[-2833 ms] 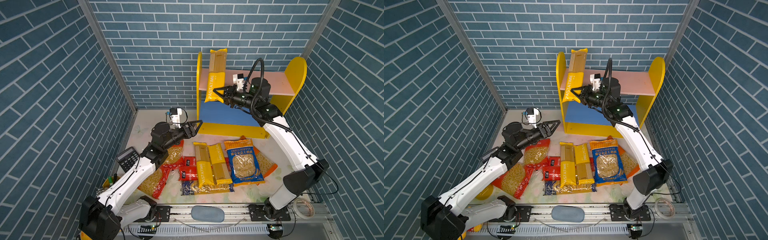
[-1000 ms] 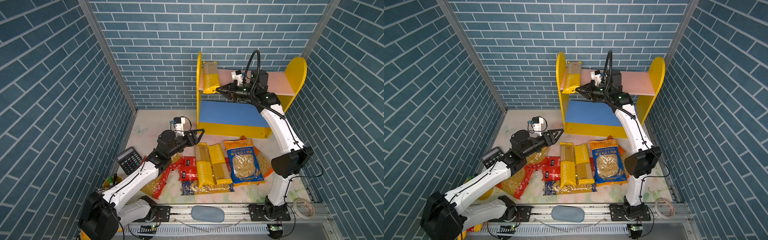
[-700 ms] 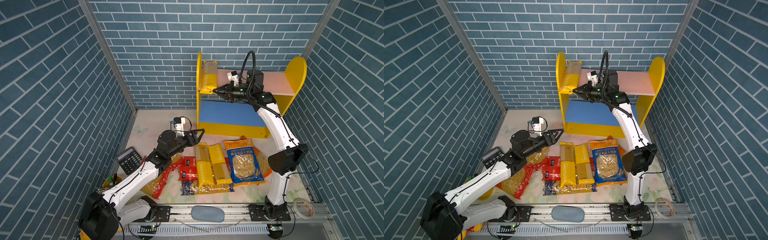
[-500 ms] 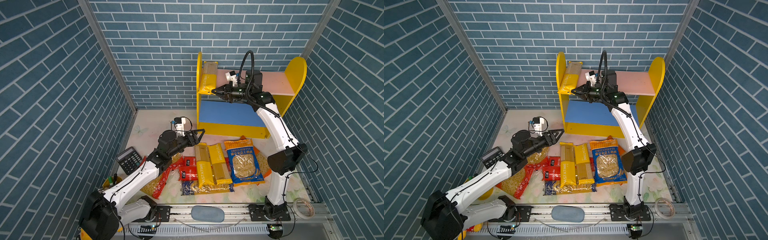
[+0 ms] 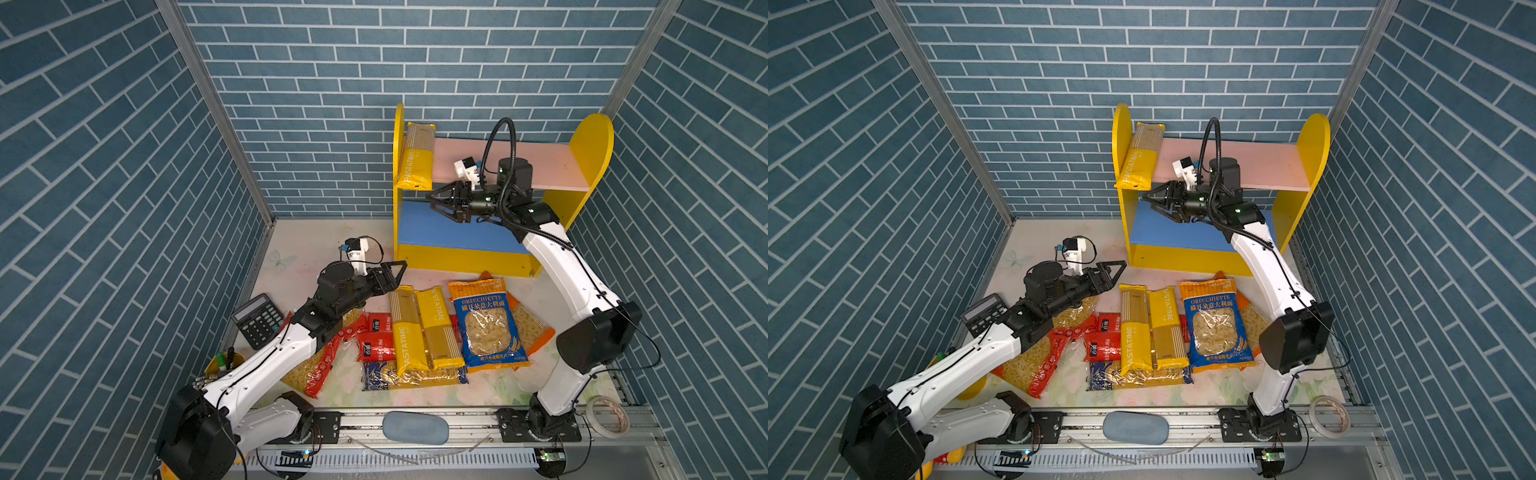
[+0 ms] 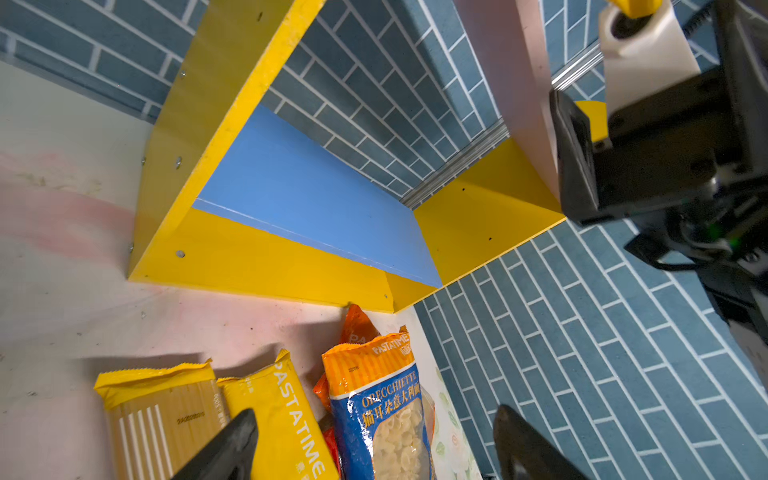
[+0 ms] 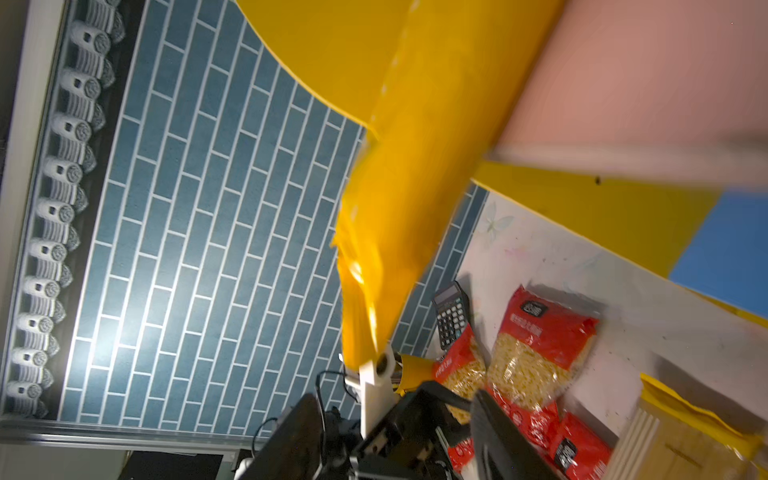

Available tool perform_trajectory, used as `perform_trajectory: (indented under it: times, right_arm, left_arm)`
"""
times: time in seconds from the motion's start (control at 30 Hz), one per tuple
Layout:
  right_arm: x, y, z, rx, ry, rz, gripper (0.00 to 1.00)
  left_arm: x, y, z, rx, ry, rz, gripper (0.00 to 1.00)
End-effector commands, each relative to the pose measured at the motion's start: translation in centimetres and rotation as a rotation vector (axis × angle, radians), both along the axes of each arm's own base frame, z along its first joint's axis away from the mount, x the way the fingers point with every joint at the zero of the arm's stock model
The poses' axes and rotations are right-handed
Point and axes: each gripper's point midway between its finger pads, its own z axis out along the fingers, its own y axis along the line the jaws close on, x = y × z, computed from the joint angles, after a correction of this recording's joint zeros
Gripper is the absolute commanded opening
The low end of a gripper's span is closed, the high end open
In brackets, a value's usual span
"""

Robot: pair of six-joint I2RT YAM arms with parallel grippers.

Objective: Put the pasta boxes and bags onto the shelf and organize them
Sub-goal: 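Lower both grippers back to a second spaghetti pack in the pile, then grasp the second yellow spaghetti pack with both grippers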

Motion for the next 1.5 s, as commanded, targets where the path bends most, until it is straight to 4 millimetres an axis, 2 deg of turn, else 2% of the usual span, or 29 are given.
perform_trajectory:
  times: [0.0, 0.07, 0.17, 0.2, 0.3, 0.43, 0.5, 0.53, 0.67, 0.87, 0.93, 0.97, 1.07, 1.2, 1.3, 1.4, 1.47]
  right_arm:
    - [-1.9, -2.2, -1.7, -0.019, -0.065, -0.064, 0.6]
    - [-2.8, -3.0, -6.1, -0.075, 0.007, -0.115, 0.59]
    - [-4.8, -4.1, -15.0, -0.263, 0.115, -0.22, 0.57]
    - [-6.0, -4.0, -17.7, -0.335, 0.146, -0.214, 0.57]
    - [-9.3, -3.3, -23.2, -0.493, 0.197, -0.16, 0.57]
    - [-11.5, -4.2, -27.2, -0.584, 0.254, -0.138, 0.57]
    - [-12.0, -5.3, -28.9, -0.638, 0.253, -0.138, 0.58]
    - [-12.2, -5.8, -29.9, -0.671, 0.273, -0.134, 0.58]
    - [-13.3, -6.9, -34.0, -0.757, 0.363, -0.096, 0.59]
    - [-12.5, -6.6, -36.1, -0.769, 0.373, -0.112, 0.63]
    - [-12.6, -5.6, -36.3, -0.72, 0.383, -0.077, 0.63]
    - [-12.6, -4.7, -35.7, -0.663, 0.377, -0.052, 0.62]
    - [-12.7, -2.8, -33.4, -0.52, 0.359, -0.012, 0.54]
    - [-12.1, -1.6, -31.1, -0.412, 0.315, -0.005, 0.5]
    - [-11.6, -0.6, -32.0, -0.355, 0.361, -0.003, 0.46]
    - [-11.6, -0.6, -33.1, -0.346, 0.386, -0.016, 0.3]
    - [-11.5, -0.9, -32.8, -0.345, 0.368, -0.034, 0.21]
  left_arm:
    - [-0.5, 1.1, -2.9, 0.106, 0.057, 0.017, 0.89]
    - [-1.0, 1.1, -4.8, 0.142, 0.101, 0.001, 0.87]
    - [-2.2, 0.6, -7.8, 0.247, 0.152, -0.003, 0.85]
    - [-2.8, -0.1, -8.6, 0.295, 0.153, -0.016, 0.85]
    - [-4.1, -3.3, -10.2, 0.358, 0.168, -0.104, 0.85]
    - [-4.9, -6.5, -13.2, 0.35, 0.254, -0.174, 0.81]
    - [-4.9, -6.5, -15.6, 0.387, 0.325, -0.165, 0.8]
    - [-4.8, -6.5, -16.1, 0.406, 0.336, -0.168, 0.79]
    - [-4.7, -7.0, -17.0, 0.414, 0.352, -0.182, 0.78]
    - [-5.1, -6.6, -19.0, 0.461, 0.409, -0.183, 0.78]
    - [-5.1, -6.2, -19.6, 0.463, 0.424, -0.163, 0.78]
    - [-5.1, -6.0, -19.8, 0.461, 0.43, -0.158, 0.78]
    - [-4.9, -5.5, -19.8, 0.444, 0.437, -0.148, 0.77]
    - [-4.6, -5.3, -19.5, 0.403, 0.429, -0.133, 0.74]
    - [-4.8, -6.0, -19.9, 0.348, 0.446, -0.148, 0.71]
    - [-5.0, -6.4, -19.9, 0.316, 0.46, -0.165, 0.67]
    - [-4.7, -5.6, -19.3, 0.32, 0.445, -0.15, 0.66]
